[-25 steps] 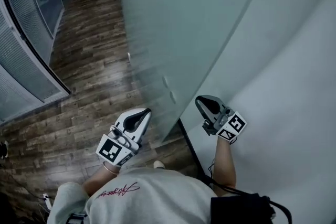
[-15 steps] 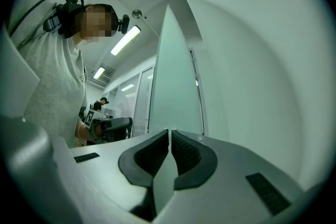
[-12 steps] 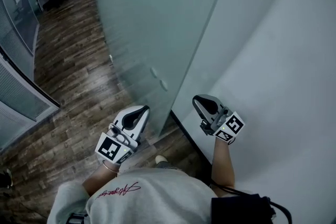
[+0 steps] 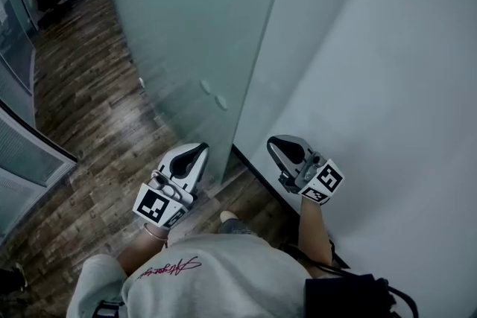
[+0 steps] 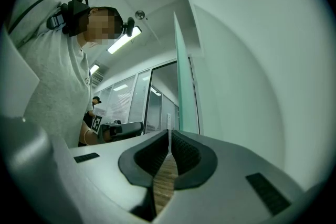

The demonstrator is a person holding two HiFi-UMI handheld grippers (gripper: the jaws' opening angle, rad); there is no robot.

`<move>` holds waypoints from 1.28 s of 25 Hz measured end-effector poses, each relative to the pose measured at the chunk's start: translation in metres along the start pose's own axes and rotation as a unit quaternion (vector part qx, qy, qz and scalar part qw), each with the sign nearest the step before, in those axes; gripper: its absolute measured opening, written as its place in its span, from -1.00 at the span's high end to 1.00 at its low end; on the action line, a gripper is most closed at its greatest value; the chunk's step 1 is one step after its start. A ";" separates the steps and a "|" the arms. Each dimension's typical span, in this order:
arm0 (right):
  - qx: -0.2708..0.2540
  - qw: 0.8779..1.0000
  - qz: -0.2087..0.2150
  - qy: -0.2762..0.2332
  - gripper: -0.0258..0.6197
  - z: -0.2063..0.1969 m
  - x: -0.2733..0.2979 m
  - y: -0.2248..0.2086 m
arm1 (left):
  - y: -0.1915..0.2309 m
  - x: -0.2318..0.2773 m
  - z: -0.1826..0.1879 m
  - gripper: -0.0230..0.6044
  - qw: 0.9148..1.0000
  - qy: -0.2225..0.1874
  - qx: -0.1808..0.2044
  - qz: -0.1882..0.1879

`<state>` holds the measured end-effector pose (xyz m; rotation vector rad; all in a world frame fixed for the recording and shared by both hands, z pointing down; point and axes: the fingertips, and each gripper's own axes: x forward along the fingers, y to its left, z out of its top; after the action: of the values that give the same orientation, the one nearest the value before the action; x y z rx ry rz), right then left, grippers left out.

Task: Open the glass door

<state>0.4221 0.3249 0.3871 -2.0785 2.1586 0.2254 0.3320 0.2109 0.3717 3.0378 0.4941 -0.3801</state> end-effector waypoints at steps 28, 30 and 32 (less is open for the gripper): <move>-0.033 0.999 -0.011 -0.005 0.84 0.009 -0.028 0.070 | -0.029 -0.017 0.022 0.89 1.000 -0.026 0.005 -0.017; -0.035 0.999 -0.009 -0.006 0.84 0.010 -0.028 0.070 | -0.027 -0.017 0.023 0.89 1.000 -0.026 0.006 -0.015; -0.037 0.999 -0.008 -0.005 0.84 0.011 -0.027 0.068 | -0.025 -0.016 0.024 0.89 1.000 -0.028 0.008 -0.012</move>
<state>0.3550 0.3558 0.3825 -2.1277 2.1586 0.3178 0.3035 0.2273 0.3523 3.0288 0.5268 -0.4697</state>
